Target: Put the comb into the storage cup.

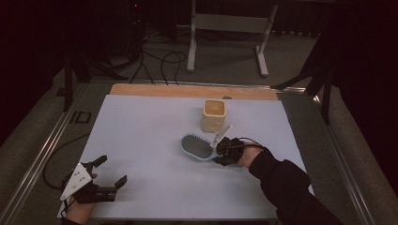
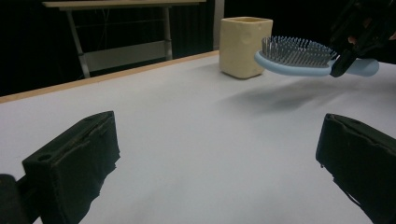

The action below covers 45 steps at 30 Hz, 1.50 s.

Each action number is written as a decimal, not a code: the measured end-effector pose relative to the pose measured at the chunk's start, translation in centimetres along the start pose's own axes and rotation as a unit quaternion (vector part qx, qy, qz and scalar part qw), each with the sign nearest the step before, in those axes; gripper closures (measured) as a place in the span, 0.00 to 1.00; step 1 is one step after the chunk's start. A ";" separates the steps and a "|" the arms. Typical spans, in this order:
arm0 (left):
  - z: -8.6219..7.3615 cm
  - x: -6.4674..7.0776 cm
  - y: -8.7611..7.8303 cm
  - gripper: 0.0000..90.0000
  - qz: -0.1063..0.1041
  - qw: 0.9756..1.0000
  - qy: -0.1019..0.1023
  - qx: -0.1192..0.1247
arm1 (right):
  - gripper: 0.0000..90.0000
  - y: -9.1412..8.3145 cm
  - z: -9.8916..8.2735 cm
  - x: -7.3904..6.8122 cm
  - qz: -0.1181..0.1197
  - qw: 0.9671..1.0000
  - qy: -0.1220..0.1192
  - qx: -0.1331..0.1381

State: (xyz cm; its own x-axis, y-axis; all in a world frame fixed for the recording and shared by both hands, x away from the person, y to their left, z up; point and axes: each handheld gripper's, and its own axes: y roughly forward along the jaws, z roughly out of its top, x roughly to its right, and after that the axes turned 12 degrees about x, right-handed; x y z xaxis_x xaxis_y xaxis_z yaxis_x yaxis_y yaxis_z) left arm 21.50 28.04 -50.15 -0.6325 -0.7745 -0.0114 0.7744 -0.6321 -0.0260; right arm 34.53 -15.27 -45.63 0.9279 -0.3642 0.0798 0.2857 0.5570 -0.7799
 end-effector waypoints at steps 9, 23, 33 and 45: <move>0.0 0.0 0.0 0.00 0.000 1.000 -0.001 0.001 | 0.78 -0.8 0.5 -0.1 0.007 0.999 0.013 0.029; 0.0 0.0 0.0 0.00 0.000 1.000 -0.001 0.001 | 0.78 -2.1 1.2 -0.3 0.003 0.997 0.016 0.074; 0.0 0.0 0.0 0.00 0.000 1.000 -0.002 0.001 | 0.78 -3.0 1.7 -0.1 -0.006 0.995 0.021 0.095; 0.0 0.0 0.0 0.00 0.001 1.000 -0.002 0.001 | 0.78 -4.5 2.5 0.5 -0.033 0.990 0.029 0.135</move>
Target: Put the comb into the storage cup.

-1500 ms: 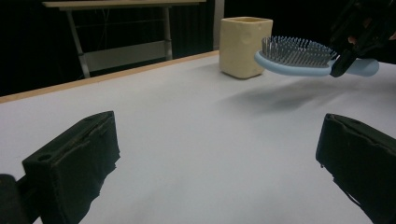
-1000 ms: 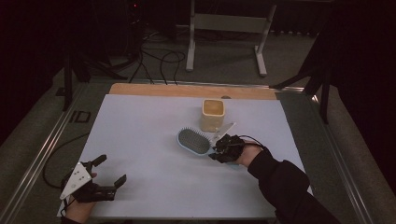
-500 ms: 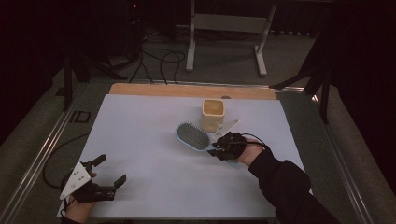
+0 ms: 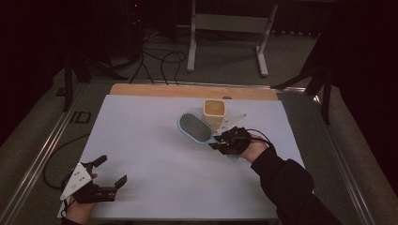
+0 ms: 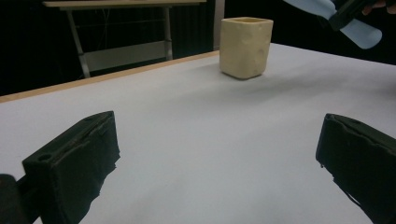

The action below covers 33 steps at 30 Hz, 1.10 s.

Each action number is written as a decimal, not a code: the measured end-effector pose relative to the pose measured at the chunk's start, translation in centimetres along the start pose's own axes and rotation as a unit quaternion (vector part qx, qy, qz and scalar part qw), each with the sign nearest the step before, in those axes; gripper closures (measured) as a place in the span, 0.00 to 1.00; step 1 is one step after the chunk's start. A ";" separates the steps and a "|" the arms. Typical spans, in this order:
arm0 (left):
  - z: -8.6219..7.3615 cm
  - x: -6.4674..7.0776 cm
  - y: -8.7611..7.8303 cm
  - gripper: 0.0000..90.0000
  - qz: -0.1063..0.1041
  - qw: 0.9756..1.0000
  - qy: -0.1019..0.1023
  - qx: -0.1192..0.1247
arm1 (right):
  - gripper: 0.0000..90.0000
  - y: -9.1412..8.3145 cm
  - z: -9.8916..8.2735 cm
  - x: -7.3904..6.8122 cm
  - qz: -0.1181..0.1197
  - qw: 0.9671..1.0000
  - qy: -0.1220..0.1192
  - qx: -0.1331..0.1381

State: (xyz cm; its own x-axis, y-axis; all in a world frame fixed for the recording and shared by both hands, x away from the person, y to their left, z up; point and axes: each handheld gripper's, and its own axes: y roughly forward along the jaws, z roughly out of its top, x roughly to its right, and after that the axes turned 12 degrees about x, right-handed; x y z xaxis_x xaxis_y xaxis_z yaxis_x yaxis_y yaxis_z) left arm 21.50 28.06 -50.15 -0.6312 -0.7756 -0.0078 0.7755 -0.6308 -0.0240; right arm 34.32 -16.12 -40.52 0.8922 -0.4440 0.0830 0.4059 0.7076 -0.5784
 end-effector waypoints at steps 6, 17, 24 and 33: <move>0.0 0.0 0.0 0.00 -0.001 1.000 0.002 -0.001 | 0.78 -0.6 0.8 0.4 -0.010 1.000 0.007 0.018; 0.0 0.0 0.0 0.00 0.000 1.000 0.001 0.000 | 0.78 -1.7 1.9 1.3 -0.032 0.998 0.018 0.053; 0.0 0.0 0.0 0.00 0.000 1.000 0.002 0.001 | 0.78 -2.2 2.3 1.8 -0.046 0.997 0.021 0.065; 0.0 0.0 0.0 0.00 0.000 1.000 0.001 0.000 | 0.78 -3.0 3.0 2.8 -0.071 0.993 0.031 0.090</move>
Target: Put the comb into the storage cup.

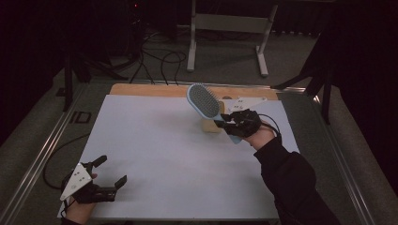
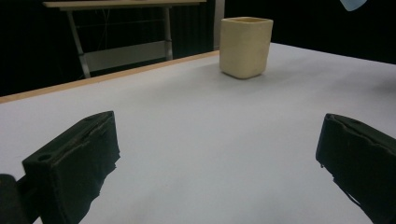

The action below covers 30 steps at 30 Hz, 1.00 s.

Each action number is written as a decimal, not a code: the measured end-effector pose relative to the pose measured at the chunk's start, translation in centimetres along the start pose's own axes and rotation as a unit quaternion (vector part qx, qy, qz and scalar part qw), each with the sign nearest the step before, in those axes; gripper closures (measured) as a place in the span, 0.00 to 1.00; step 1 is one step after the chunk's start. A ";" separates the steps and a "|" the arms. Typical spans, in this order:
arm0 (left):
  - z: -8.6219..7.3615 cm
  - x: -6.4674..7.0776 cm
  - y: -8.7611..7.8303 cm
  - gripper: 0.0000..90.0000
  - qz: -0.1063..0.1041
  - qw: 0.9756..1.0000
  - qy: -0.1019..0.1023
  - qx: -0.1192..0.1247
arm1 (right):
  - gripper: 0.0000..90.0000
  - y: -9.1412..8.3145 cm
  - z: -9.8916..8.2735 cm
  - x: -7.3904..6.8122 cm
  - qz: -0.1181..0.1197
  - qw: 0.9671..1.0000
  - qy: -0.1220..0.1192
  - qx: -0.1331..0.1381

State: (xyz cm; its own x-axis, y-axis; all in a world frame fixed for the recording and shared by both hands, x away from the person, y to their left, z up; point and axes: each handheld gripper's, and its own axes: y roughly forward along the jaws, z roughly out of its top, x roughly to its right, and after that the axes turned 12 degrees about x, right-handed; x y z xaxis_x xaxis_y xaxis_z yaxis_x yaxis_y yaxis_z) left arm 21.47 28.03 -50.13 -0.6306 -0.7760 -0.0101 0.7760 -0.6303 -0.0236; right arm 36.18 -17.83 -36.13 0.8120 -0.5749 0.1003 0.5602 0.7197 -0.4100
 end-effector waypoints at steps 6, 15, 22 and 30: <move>0.0 0.0 0.0 0.00 0.000 1.000 0.000 0.001 | 0.78 -0.1 0.4 0.5 -0.023 1.000 0.009 0.015; 0.0 0.0 0.0 0.00 0.000 1.000 0.000 -0.001 | 0.78 0.3 0.8 1.1 -0.054 0.997 0.018 0.045; 0.0 0.0 0.0 0.00 0.000 1.000 -0.002 0.000 | 0.78 0.7 1.1 1.8 -0.072 0.995 0.028 0.065; 0.0 -0.1 0.0 0.00 -0.001 1.000 -0.002 0.000 | 0.78 1.4 1.5 2.4 -0.082 0.993 0.039 0.078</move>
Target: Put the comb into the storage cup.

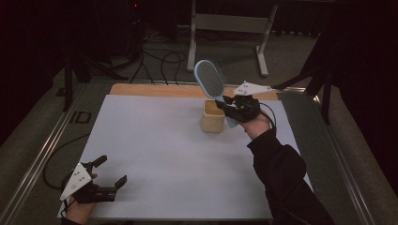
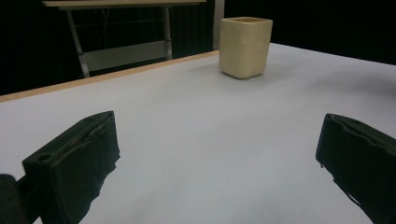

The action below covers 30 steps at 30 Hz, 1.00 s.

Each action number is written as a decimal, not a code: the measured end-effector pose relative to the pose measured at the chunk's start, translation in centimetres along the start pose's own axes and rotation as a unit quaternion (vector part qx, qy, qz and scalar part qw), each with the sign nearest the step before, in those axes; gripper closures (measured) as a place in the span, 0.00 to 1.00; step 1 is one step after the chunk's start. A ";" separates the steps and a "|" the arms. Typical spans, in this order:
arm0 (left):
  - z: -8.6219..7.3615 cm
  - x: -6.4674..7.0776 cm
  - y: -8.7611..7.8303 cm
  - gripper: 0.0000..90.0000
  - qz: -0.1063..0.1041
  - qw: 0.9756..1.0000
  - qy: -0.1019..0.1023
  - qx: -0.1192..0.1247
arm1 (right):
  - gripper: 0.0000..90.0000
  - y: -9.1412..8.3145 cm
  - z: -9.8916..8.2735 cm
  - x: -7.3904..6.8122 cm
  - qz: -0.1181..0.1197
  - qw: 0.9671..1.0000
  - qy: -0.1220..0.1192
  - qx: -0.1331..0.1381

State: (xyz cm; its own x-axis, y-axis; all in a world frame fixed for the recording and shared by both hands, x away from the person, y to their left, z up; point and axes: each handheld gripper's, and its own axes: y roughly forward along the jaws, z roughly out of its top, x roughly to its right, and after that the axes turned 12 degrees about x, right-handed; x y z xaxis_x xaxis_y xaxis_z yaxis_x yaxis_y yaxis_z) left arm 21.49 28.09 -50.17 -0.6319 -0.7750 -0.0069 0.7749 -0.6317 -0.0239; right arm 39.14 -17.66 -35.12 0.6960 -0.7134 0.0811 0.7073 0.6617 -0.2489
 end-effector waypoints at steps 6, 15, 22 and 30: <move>0.0 0.0 0.0 0.00 -0.001 1.000 -0.001 0.000 | 0.78 0.5 0.1 0.4 -0.005 1.000 0.010 0.021; 0.0 0.0 0.0 0.00 -0.001 1.000 -0.002 0.001 | 0.78 1.2 0.1 0.7 -0.014 0.999 0.014 0.045; 0.0 0.0 0.0 0.00 0.000 1.000 -0.001 0.000 | 0.78 1.7 0.1 1.1 -0.022 0.998 0.024 0.062; 0.0 0.0 0.0 0.00 0.000 1.000 0.000 -0.001 | 0.78 2.3 0.3 1.3 -0.024 0.996 0.034 0.079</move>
State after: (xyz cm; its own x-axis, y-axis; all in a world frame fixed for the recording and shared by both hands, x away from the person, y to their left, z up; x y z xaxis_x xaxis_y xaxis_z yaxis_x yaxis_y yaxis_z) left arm 21.48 28.15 -50.20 -0.6317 -0.7752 -0.0060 0.7751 -0.6314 -0.0251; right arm 41.69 -17.05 -35.32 0.6550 -0.7553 0.0216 0.7536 0.6510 -0.0911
